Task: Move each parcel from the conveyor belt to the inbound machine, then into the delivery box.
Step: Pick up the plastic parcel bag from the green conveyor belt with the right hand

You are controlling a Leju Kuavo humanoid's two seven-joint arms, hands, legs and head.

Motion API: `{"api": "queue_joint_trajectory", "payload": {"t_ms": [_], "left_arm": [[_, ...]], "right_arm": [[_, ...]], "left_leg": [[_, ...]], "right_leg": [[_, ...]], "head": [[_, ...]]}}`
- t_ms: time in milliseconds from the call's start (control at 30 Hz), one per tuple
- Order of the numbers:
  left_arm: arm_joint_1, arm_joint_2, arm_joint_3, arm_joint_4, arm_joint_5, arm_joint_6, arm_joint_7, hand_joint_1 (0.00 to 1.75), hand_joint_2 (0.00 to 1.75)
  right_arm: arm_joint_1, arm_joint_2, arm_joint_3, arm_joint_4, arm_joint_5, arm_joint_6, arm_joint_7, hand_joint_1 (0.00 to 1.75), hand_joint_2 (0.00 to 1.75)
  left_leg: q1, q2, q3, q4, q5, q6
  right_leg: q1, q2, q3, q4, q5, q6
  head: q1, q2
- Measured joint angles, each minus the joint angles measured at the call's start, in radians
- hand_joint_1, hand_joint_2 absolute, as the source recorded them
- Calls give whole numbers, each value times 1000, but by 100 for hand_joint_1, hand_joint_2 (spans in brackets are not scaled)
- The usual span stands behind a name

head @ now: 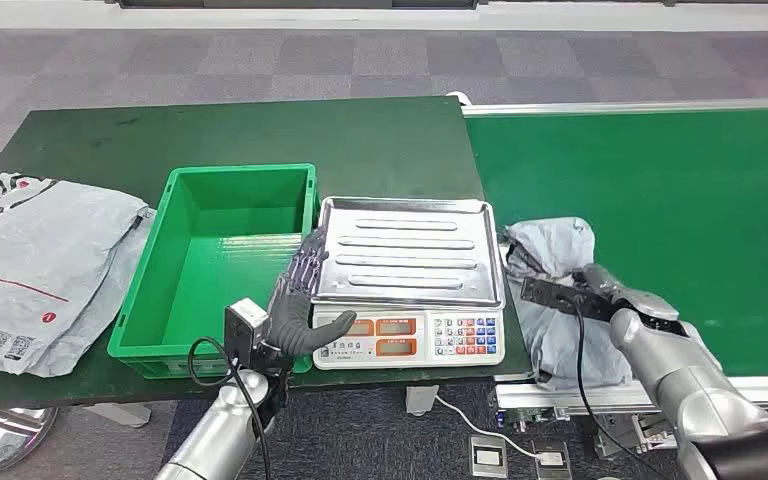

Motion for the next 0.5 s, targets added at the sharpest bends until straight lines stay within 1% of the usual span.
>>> {"api": "queue_joint_trajectory", "payload": {"t_ms": [67, 133, 200, 267, 300, 400, 500], "left_arm": [[7, 2, 0, -9, -1, 4, 0, 0, 175], [20, 6, 0, -31, -2, 6, 0, 0, 175], [36, 8, 0, -64, 2, -8, 0, 0, 175], [50, 8, 0, -103, 12, -33, 0, 0, 175], [54, 8, 0, -119, 16, -44, 0, 0, 175], [56, 6, 0, -149, 23, -61, 0, 0, 175], [57, 2, 0, -165, 24, -63, 0, 0, 175]], "right_arm": [[7, -7, -21, -41, -12, -33, 12, 175, 175], [29, -23, -65, -135, -32, -100, 35, 175, 175], [80, -39, -122, -271, -48, -199, 37, 175, 175], [145, -51, -191, -431, -63, -302, 16, 175, 175], [175, -55, -227, -509, -69, -331, 6, 175, 175], [251, -64, -323, -713, -78, -351, -10, 175, 175], [312, -62, -390, -867, -60, -398, -55, 175, 175]], "left_leg": [[0, 0, 0, 0, 0, 0], [0, 0, 0, 0, 0, 0], [0, -2, -2, 0, 0, 0], [0, -3, -3, 0, -1, 0], [0, -3, -4, 0, -1, 0], [0, -3, -4, 0, -3, 0], [0, -2, -4, 0, -3, 0]], "right_leg": [[0, 0, 0, 0, 0, 0], [0, 0, 0, 0, 0, 0], [0, -1, -1, 0, 0, 0], [0, -2, -2, 0, -1, 0], [0, -3, -3, 0, -1, 1], [0, -2, -3, 0, -3, 1], [0, -2, -3, 0, -3, 1]], "head": [[0, 0], [0, 0], [0, 0], [0, 0], [0, 0], [0, 0], [0, 0]]}}
